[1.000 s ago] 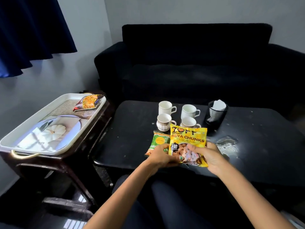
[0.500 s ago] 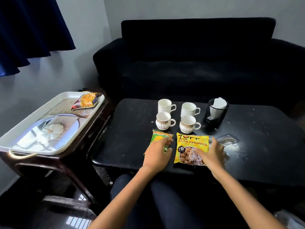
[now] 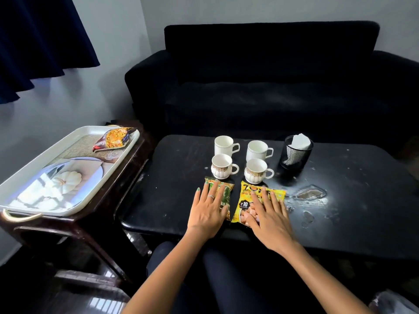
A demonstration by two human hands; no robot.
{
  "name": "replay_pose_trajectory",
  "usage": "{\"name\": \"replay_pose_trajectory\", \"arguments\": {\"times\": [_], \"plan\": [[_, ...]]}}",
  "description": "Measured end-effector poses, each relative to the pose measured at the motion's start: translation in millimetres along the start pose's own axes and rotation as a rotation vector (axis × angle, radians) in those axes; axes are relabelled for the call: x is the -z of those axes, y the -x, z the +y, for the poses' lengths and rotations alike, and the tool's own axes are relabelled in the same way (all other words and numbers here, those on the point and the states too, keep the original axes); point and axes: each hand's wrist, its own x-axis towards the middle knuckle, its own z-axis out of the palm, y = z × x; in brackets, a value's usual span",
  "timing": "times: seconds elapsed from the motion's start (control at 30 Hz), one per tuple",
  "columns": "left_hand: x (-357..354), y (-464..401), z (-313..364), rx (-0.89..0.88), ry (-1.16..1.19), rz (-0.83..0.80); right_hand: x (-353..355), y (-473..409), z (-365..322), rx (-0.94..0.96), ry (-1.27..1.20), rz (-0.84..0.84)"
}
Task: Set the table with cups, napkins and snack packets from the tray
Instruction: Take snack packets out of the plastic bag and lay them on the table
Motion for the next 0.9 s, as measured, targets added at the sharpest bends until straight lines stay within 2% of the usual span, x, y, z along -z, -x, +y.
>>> {"name": "replay_pose_trajectory", "arguments": {"times": [0.27,0.37,0.53,0.6,0.9], "plan": [[11,-1,-3,-0.01,0.057,-0.054,12,1,-2,0.038,-0.064,-0.02],[22,0,-9,-0.049,0.065,-0.018,24,4,-10,0.057,-0.153,0.096],[65,3,-38,-0.105,0.076,0.178,51,-8,-52,0.186,-0.359,0.356],[85,6,-52,-0.088,0.117,0.262,61,-19,-77,0.256,-0.426,0.408],[134,15,-138,0.154,0.165,0.508,90,-68,-192,0.543,-0.478,0.393]]}}
